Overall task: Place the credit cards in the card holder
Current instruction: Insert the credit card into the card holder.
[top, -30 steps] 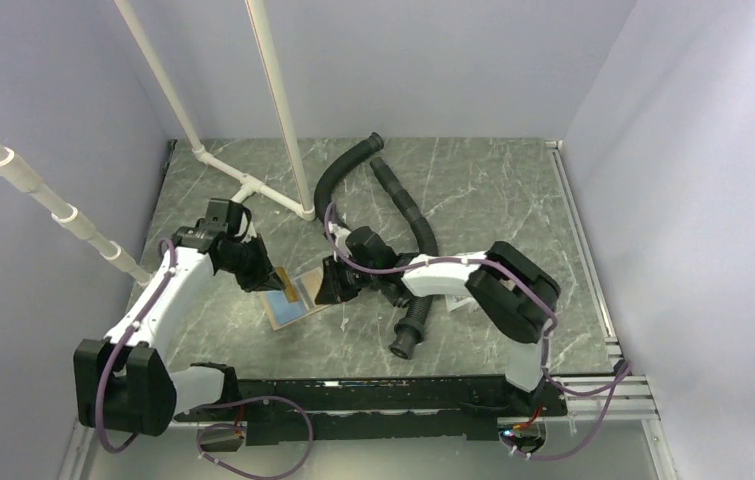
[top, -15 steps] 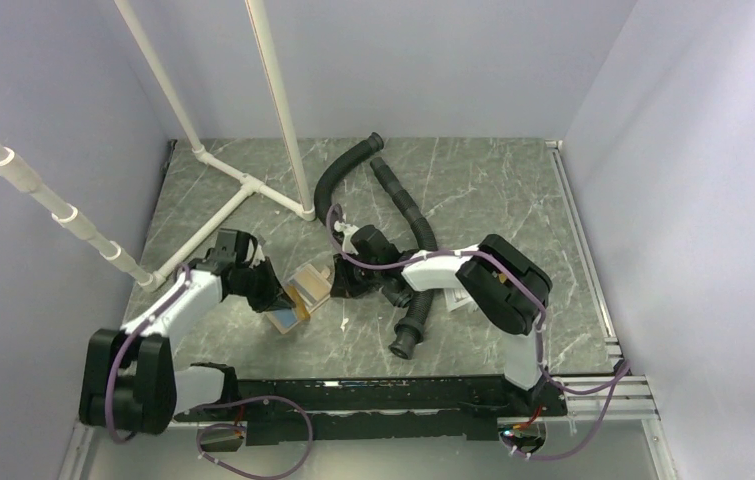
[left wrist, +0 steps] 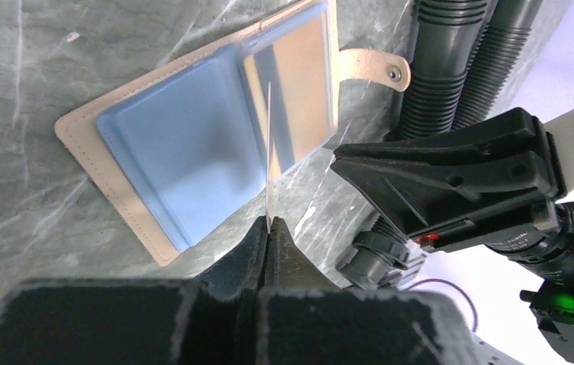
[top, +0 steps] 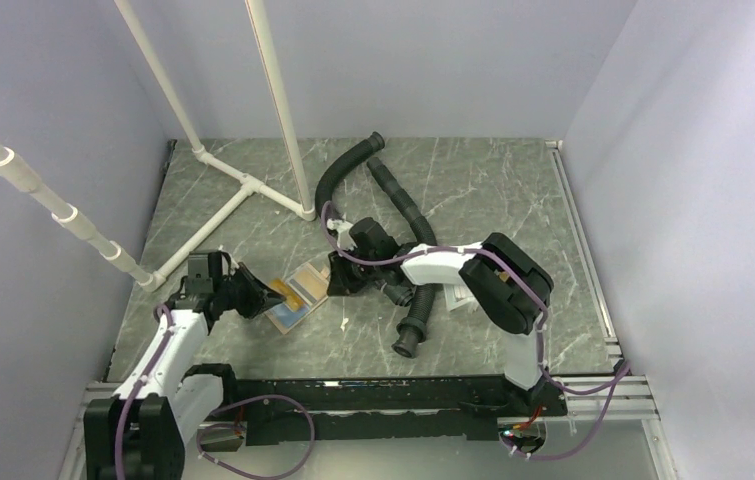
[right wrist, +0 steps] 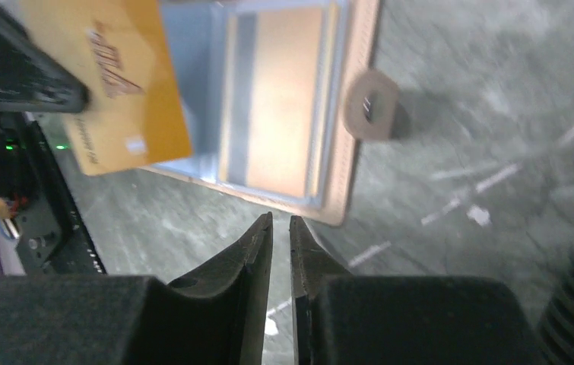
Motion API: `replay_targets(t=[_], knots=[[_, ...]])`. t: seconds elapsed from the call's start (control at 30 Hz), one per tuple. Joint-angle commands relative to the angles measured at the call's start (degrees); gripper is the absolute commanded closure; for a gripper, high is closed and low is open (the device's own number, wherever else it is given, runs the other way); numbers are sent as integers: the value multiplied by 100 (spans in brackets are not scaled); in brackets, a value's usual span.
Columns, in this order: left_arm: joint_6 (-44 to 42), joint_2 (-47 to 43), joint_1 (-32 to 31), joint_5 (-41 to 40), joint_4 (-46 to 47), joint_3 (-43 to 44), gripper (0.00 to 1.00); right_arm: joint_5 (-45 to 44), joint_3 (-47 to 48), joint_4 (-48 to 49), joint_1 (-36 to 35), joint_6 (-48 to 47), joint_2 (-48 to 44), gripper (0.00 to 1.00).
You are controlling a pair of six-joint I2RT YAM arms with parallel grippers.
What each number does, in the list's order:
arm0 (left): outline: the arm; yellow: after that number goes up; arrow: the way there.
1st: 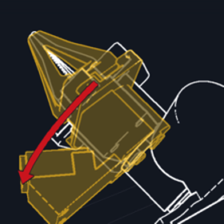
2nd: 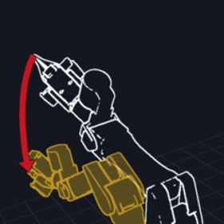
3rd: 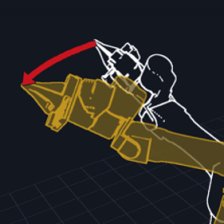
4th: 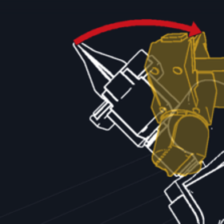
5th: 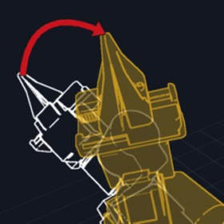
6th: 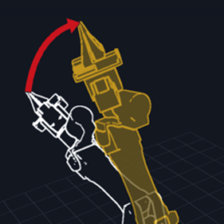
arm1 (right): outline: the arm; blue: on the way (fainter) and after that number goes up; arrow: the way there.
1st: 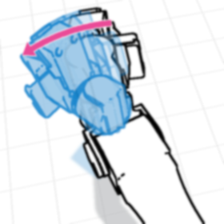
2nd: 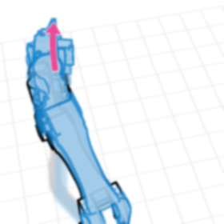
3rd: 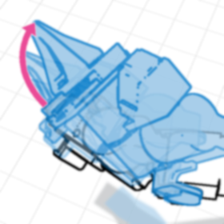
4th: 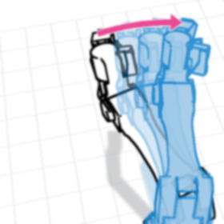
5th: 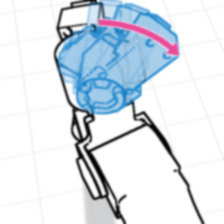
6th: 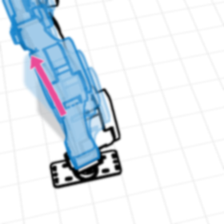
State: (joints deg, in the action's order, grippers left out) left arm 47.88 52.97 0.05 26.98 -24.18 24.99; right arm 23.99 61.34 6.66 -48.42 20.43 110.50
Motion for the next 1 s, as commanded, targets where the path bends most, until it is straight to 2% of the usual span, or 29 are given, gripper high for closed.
replay_targets(t=[0.0,0.07,0.2,0.73,0.97], knots=[[140,139,360,775,576,-218,100,538,492,307,21,-200,192,82],[125,273,481,1183,918,-383,100,564,618,330,17,-201,333,82],[-16,380,546,1414,1214,-556,100,583,747,392,26,-199,562,82],[-57,857,672,1412,1645,-845,100,455,818,361,26,-264,872,84],[-60,1300,837,1800,2151,-923,100,447,833,331,26,-280,916,86]])
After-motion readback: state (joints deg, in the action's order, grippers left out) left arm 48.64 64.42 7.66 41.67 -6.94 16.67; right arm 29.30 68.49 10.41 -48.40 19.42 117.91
